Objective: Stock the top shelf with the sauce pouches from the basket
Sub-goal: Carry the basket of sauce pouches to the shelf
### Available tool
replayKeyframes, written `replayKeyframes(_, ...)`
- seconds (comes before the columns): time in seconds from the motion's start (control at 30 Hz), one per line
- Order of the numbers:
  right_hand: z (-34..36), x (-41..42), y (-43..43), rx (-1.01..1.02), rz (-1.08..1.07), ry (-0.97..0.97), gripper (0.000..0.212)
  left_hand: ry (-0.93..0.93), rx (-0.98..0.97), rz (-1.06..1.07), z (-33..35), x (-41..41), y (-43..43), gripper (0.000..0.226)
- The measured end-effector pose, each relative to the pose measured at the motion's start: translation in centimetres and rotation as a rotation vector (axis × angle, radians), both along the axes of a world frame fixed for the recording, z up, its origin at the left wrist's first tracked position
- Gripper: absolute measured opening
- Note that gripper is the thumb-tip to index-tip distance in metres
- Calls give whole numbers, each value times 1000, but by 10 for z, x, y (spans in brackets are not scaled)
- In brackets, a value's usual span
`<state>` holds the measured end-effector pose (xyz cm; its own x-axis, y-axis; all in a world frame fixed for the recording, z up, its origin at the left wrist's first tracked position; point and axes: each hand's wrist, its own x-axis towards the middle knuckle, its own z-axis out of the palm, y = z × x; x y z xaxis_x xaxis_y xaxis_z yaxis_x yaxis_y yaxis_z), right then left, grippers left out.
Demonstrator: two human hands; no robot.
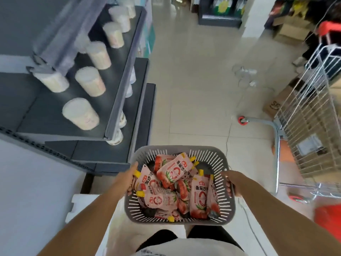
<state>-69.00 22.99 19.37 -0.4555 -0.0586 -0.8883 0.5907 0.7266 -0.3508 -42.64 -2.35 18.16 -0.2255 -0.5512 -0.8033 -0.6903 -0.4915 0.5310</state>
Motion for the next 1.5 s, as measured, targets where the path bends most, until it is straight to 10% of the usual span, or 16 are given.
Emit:
replayKeyframes(0.3, 11, -160, -3, -78, -40, -3, 62, 25, 17, -119, 22, -176, -20, 132)
replayKeyframes(0.53, 31, -274, -39, -132, -91, 16, 63, 66, 17, -100, -62, -282, -118, 114)
replayKeyframes(0.97, 63, -511, -166, -39, -113, 101, 64, 42, -168, -339, 67, -580, -223, 89)
replayKeyframes(1.5, 54, -904, -295, -119, -128, 89, 63, 50, -258, -328, 78, -997, -371, 115)
